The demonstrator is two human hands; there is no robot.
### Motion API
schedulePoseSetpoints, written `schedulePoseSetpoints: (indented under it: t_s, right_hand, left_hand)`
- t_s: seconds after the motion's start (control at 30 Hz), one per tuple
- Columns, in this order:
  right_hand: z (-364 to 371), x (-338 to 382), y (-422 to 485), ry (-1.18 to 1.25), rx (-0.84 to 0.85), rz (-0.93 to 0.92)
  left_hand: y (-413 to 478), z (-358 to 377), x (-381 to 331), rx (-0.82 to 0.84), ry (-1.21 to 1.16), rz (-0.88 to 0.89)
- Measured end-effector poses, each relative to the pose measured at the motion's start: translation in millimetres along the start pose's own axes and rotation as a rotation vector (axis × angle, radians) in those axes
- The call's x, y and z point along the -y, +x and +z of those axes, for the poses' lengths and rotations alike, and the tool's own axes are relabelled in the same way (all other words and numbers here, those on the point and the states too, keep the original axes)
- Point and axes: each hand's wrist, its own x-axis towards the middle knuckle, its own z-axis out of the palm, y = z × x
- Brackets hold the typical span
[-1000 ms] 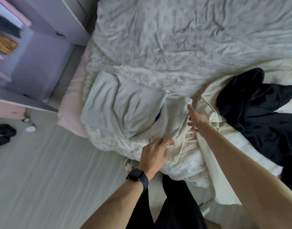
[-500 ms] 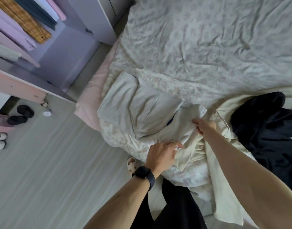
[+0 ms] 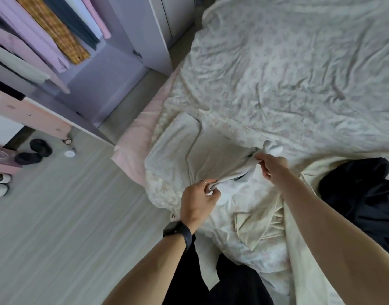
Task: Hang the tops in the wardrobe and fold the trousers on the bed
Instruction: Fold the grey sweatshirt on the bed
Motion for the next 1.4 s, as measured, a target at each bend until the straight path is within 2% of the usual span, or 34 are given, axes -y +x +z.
schedulePoseSetpoints:
  t_s: [0.13,0.23,0.43,0.67,0.77,0.87,0.9,0.97,1.0,1.1,1.17,1.2,1.27,1.4]
  right_hand:
    - [71.6,33.7,-32.7,-0.146,0.024,-0.151]
    - [138.9,53.0,-44.5,-0.230,0.051,-0.194]
    - [290.9,77.4,-23.3,-0.441,0.005,-0.210]
    - [402.8,90.7,43.0,-0.736,-0.131,-0.232]
    - [425.5,86.1,56.3,-0.788,-0.098,-0.231]
    - [431.7,76.7,67.4,-0.794,0.198,-0.155]
    - [429.3,76.3,65.3,-0.669,0.272,-0.106]
    - [416.1,78.0,49.4,-0.519,0.236,-0.141]
    - [398.6,78.8,42.5,-0.450,0.163,-0.199]
    - [348.4,75.2,34.1,-0.587,-0.157,-0.541]
    - [327.8,79.6,40.0,-0.688,-0.297,-0.653]
    - [322.1,82.4,48.2,-0.783,-0.310,-0.664]
    - [324.2,91.9,64.6,-1.037,-0.226,-0.655]
    - [340.9,122.7,98.6,-1.303,-0.125,-0.778]
  left_hand:
    - [34.4,-50.7,35.4,-0.139,-0.084,-0.177]
    - [71.0,-87.1,76.6,-0.147,-0.045,-0.298]
    - [159.2,-137.1,161.2,0.045,0.243,-0.433]
    - [247.0,-146.8,238.5,0.245,0.468,-0.303]
    - [265.0,-142.0,256.9,0.383,0.550,-0.278]
    - [273.7,-138.9,265.8,0.416,0.510,-0.300]
    - [275.8,-138.0,265.1,0.386,0.478,-0.289]
    - [276.5,-138.7,257.3,0.276,0.414,-0.213]
    - [279.9,-137.6,249.2,0.223,0.376,-0.145]
    - [298.5,-124.4,214.5,0.144,0.326,0.076]
    - [319.5,-107.9,189.9,0.159,0.368,0.136]
    - [332.2,-98.8,179.8,0.195,0.408,0.126]
    - [355.1,-84.8,170.7,0.231,0.487,0.077]
    - [369.9,-76.7,172.7,0.158,0.589,0.205]
